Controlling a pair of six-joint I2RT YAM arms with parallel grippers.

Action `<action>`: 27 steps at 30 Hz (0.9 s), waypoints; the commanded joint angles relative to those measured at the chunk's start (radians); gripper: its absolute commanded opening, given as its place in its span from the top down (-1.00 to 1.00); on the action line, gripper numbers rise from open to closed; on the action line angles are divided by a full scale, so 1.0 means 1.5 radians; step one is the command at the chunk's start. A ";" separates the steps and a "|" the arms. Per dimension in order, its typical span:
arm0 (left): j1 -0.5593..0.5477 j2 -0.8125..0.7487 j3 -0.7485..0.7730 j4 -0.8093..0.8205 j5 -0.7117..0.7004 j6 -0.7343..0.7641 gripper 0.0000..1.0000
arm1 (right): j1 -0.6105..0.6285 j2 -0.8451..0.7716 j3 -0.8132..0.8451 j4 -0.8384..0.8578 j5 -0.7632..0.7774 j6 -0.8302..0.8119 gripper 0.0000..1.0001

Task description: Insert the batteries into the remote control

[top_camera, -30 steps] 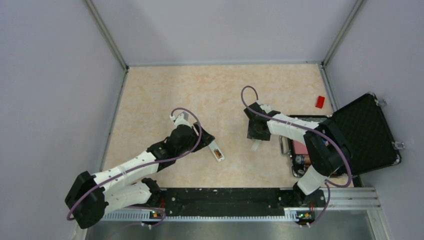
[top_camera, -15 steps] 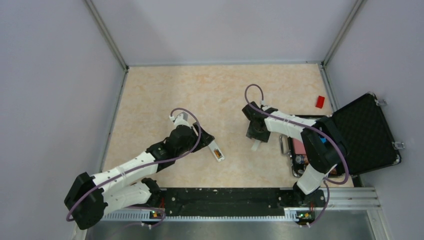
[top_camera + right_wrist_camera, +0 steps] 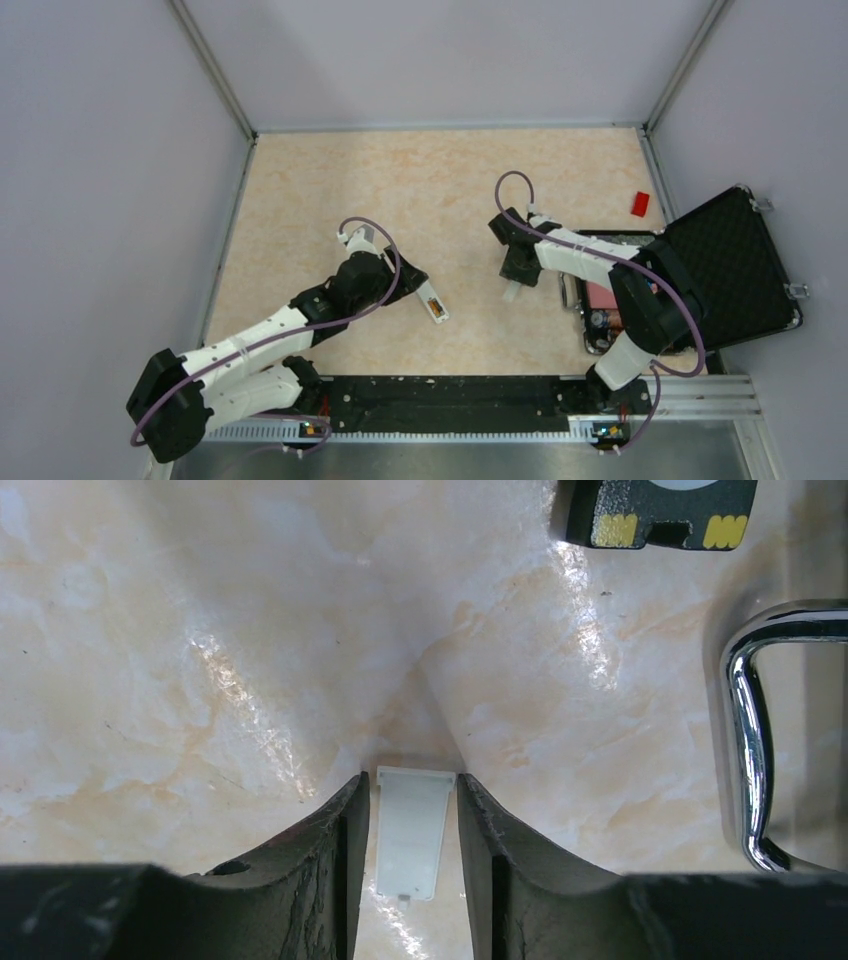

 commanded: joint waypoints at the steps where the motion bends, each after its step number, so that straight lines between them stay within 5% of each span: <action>1: 0.002 -0.006 -0.002 0.015 0.001 0.012 -0.30 | -0.005 0.059 -0.047 -0.036 -0.030 0.001 0.29; 13: 0.002 0.033 0.010 0.090 0.103 0.063 -0.32 | -0.005 0.039 -0.018 -0.026 -0.024 -0.031 0.48; 21: 0.001 0.063 0.028 0.112 0.137 0.079 -0.32 | -0.005 0.032 0.011 -0.058 -0.012 -0.036 -0.04; 27: 0.001 0.063 0.026 0.110 0.134 0.076 -0.32 | -0.018 0.054 0.007 -0.058 -0.014 -0.016 -0.05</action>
